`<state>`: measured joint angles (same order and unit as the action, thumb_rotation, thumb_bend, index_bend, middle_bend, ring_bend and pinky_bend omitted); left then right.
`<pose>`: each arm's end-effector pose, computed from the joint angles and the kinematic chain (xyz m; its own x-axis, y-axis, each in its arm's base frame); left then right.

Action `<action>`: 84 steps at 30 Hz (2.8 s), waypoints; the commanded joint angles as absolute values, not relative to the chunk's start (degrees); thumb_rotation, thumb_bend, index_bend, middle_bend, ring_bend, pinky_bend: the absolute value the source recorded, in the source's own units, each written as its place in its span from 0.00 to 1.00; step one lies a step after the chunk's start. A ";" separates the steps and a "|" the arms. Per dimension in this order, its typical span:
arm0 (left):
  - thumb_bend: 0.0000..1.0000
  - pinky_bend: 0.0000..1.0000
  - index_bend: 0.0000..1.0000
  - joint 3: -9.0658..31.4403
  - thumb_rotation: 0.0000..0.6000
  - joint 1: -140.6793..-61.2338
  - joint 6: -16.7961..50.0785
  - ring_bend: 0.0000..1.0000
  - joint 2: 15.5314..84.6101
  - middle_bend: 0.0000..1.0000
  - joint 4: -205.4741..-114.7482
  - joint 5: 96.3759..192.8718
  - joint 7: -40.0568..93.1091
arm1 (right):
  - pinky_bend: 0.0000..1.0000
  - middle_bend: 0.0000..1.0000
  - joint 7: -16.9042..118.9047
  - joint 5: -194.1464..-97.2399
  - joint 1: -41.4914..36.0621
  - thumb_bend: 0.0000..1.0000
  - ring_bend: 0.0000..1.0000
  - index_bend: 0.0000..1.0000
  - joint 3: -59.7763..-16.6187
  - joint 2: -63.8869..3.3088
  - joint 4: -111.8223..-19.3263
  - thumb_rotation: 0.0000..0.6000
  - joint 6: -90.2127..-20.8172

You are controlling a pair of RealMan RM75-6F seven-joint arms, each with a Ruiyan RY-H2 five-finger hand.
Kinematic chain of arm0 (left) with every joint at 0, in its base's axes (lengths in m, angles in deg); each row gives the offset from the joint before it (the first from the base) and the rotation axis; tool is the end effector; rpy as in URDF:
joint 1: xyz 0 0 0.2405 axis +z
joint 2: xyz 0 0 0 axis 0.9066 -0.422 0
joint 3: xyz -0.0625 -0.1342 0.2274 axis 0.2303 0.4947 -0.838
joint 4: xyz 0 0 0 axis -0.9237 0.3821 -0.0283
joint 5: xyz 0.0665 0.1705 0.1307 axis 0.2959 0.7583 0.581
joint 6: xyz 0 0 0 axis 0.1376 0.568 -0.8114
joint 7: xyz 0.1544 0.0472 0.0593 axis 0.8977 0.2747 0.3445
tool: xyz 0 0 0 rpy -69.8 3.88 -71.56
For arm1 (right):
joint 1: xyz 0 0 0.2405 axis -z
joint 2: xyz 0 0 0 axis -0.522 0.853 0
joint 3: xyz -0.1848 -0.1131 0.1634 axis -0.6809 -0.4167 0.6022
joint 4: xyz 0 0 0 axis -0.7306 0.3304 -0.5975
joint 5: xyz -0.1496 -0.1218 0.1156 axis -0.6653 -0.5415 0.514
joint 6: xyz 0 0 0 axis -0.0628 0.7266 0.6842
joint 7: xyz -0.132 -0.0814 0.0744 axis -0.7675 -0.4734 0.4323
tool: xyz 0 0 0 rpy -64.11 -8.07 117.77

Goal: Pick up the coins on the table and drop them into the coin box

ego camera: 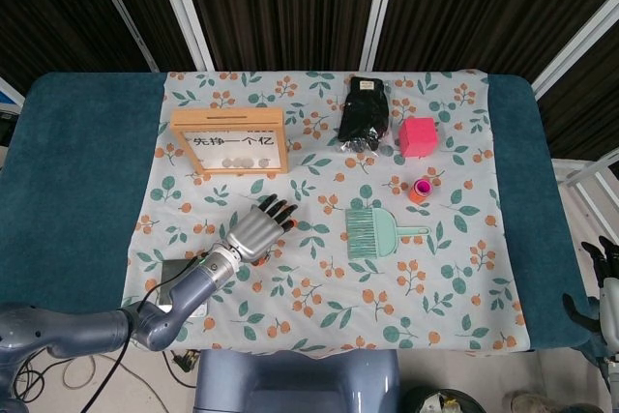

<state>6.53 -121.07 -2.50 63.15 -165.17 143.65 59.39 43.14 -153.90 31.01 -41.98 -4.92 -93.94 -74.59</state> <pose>-0.1012 0.3752 -0.1195 0.7559 0.2201 0.6166 0.5820 -0.6573 -0.4788 -0.3518 -0.1916 0.1881 0.3963 -0.0362 0.9174 -0.8740 0.2912 0.3890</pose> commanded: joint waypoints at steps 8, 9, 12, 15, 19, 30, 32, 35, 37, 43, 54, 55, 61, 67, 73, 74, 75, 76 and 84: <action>0.02 0.00 0.21 6.08 1.00 -120.87 -2.51 0.00 63.28 0.00 -164.86 143.68 59.56 | 0.00 0.06 43.05 -153.72 30.94 0.39 0.02 0.16 -41.96 -4.82 -94.02 1.00 -74.41; 0.02 0.00 0.21 6.04 1.00 -120.88 -2.55 0.00 63.31 0.00 -164.82 143.68 59.60 | 0.00 0.06 43.04 -153.70 30.94 0.39 0.02 0.16 -41.98 -4.82 -94.02 1.00 -74.38; 0.02 0.00 0.21 5.91 1.00 -120.86 -2.63 0.00 63.48 0.00 -164.62 143.72 59.62 | 0.00 0.06 43.03 -153.66 30.94 0.39 0.02 0.16 -41.98 -4.81 -93.99 1.00 -74.36; 0.02 0.00 0.22 5.77 1.00 -120.82 -2.73 0.00 63.68 0.00 -164.32 143.82 59.57 | 0.00 0.06 43.02 -153.59 30.91 0.39 0.02 0.16 -41.96 -4.78 -93.98 1.00 -74.31; 0.02 0.00 0.25 5.64 1.00 -120.77 -2.69 0.00 63.84 0.00 -163.94 143.96 59.64 | 0.00 0.06 43.05 -153.56 30.85 0.39 0.02 0.16 -41.96 -4.76 -93.94 1.00 -74.18; 0.02 0.00 0.33 5.36 1.00 -120.58 -2.34 0.00 63.94 0.00 -163.72 144.64 59.95 | 0.00 0.06 43.03 -153.51 30.68 0.39 0.02 0.16 -42.04 -4.72 -93.95 1.00 -73.78; 0.02 0.00 0.34 5.34 1.00 -120.52 -2.23 0.00 63.98 0.00 -163.67 144.74 59.96 | 0.00 0.06 43.03 -153.51 30.64 0.39 0.02 0.16 -42.05 -4.71 -93.91 1.00 -73.72; 0.02 0.00 0.37 5.22 1.00 -120.37 -1.96 0.00 64.06 0.00 -163.60 145.06 60.04 | 0.00 0.06 43.02 -153.46 30.61 0.39 0.02 0.16 -42.08 -4.65 -93.98 1.00 -73.60; 0.02 0.00 0.39 5.05 1.00 -120.28 -1.88 0.00 64.07 0.00 -163.56 145.31 60.09 | 0.00 0.06 43.00 -153.41 30.57 0.39 0.02 0.16 -42.05 -4.68 -93.92 1.00 -73.55; 0.02 0.00 0.41 4.80 1.00 -119.94 -1.46 0.00 64.21 0.00 -163.21 146.23 59.85 | 0.00 0.06 42.87 -153.28 30.49 0.39 0.02 0.16 -42.12 -4.64 -93.96 1.00 -73.33; 0.02 0.00 0.45 4.13 1.00 -118.69 0.12 0.00 64.49 0.00 -161.81 150.24 57.17 | 0.00 0.06 42.46 -152.76 30.34 0.39 0.02 0.16 -42.25 -4.39 -94.30 1.00 -72.78; 0.02 0.00 0.46 4.10 1.00 -118.56 0.18 0.00 64.43 0.00 -161.82 150.60 56.77 | 0.00 0.06 42.45 -152.69 30.34 0.39 0.02 0.16 -42.25 -4.38 -94.33 1.00 -72.75; 0.02 0.00 0.49 3.68 1.00 -118.13 0.24 0.00 64.13 0.00 -161.85 151.97 56.03 | 0.00 0.06 42.06 -151.88 30.19 0.39 0.02 0.16 -42.47 -4.02 -94.77 1.00 -71.84; 0.02 0.00 0.52 3.30 1.00 -117.73 0.11 0.00 63.82 0.00 -162.29 152.97 55.80 | 0.00 0.06 41.80 -151.54 30.08 0.39 0.02 0.16 -42.45 -3.76 -95.14 1.00 -71.66; 0.02 0.00 0.53 3.23 1.00 -117.49 -0.14 0.00 63.67 0.00 -162.51 153.15 56.24 | 0.00 0.06 41.84 -151.59 30.03 0.39 0.02 0.16 -42.53 -3.70 -95.14 1.00 -71.57; 0.02 0.00 0.53 3.23 1.00 -117.46 -0.20 0.00 63.64 0.00 -162.55 153.11 56.36 | 0.00 0.06 41.85 -151.62 30.02 0.39 0.02 0.16 -42.55 -3.70 -95.14 1.00 -71.56; 0.02 0.00 0.53 3.21 1.00 -117.44 -0.27 0.00 63.62 0.00 -162.58 153.08 56.49 | 0.00 0.06 41.84 -151.62 30.01 0.39 0.02 0.16 -42.55 -3.69 -95.16 1.00 -71.55; 0.02 0.00 0.53 3.18 1.00 -117.41 -0.35 0.00 63.61 0.00 -162.61 153.05 56.62 | 0.00 0.06 41.84 -151.59 30.01 0.39 0.02 0.16 -42.56 -3.68 -95.18 1.00 -71.54; 0.03 0.00 0.54 3.31 1.00 -117.31 -1.01 0.00 63.74 0.00 -162.64 152.54 57.57 | 0.00 0.06 41.79 -151.38 29.89 0.39 0.02 0.16 -42.72 -3.42 -95.38 1.00 -71.12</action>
